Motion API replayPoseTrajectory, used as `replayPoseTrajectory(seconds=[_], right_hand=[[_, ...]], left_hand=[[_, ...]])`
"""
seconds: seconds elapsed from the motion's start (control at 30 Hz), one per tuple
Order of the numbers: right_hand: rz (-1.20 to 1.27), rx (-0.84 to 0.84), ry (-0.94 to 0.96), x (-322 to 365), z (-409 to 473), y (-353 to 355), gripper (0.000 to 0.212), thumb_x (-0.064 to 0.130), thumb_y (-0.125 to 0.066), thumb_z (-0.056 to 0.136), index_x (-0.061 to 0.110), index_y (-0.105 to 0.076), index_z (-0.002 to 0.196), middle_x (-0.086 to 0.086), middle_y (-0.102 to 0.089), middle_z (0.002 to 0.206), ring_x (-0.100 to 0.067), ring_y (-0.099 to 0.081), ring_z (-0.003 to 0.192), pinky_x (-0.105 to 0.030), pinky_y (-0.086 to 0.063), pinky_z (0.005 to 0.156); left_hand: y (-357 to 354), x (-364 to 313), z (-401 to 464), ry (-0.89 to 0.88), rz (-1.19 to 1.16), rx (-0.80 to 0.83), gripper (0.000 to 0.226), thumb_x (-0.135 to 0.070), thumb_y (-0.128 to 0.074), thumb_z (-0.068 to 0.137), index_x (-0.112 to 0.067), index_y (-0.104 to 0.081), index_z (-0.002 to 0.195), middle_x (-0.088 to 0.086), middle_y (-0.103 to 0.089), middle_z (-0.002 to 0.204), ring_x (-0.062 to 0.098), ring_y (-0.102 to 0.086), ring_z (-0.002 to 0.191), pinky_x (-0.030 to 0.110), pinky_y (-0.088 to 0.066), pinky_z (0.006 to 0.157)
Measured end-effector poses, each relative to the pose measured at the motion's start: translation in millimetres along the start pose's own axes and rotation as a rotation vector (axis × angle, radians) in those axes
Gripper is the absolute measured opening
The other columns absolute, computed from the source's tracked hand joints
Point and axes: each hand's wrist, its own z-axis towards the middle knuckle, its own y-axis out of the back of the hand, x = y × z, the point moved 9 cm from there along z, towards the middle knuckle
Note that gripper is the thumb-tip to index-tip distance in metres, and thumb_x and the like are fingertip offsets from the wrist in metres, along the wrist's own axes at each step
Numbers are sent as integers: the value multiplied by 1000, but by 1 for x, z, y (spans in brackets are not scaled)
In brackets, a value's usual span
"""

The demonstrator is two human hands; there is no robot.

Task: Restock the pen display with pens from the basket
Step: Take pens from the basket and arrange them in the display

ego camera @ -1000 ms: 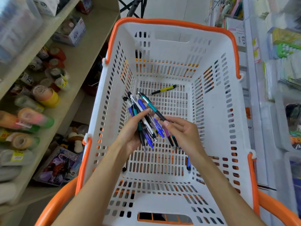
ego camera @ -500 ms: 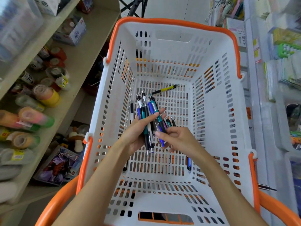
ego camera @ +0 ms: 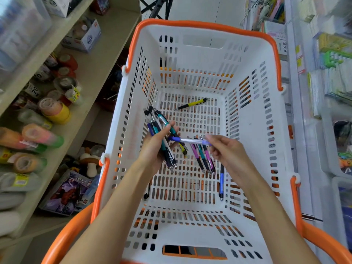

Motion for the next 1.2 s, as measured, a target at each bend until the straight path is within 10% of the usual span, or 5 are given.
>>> replayPoseTrajectory(seconds=[0.23,0.4,0.6,0.87,1.2], right_hand=[[-105,-333,518,49,-24,17,34,37,-55,88,10,-64,70,12,-47,45,-5,-36,41,-10,-30,44],[-233,-360,399,35,-13,27,57,50,-60,82,1,-44,57,1,-32,45,-9,-27,43,-17,-31,48],[-365,-313,241,14,-4,24,61,54,-67,77,-1,-51,58,-8,-40,48,-15,-37,46,-22,-36,53],[-362,-201,181,7,-2,13,39,47,-68,80,10,-61,89,-9,-70,63,-19,-68,59,-31,-55,62],[-492,-112,449,32,-12,0,12,31,-63,89,43,-64,89,5,-53,84,-8,-48,76,-19,-41,70]], left_hand=[[-1,7,2,80,28,79,24,-15,-52,96,-4,-59,116,5,-68,88,17,-65,80,35,-56,82],[-31,48,-27,448,423,374,24,-19,-52,95,-6,-57,115,1,-73,88,11,-67,70,26,-57,66],[-43,65,-45,558,584,594,27,-27,-51,97,-13,-56,119,10,-68,119,22,-64,107,39,-50,97],[-51,59,-51,482,591,656,19,-18,-57,94,-11,-63,110,-1,-73,95,8,-68,87,25,-57,77],[-47,53,-50,502,573,621,11,-18,-57,94,-13,-62,103,-4,-73,84,6,-69,76,22,-57,65]])
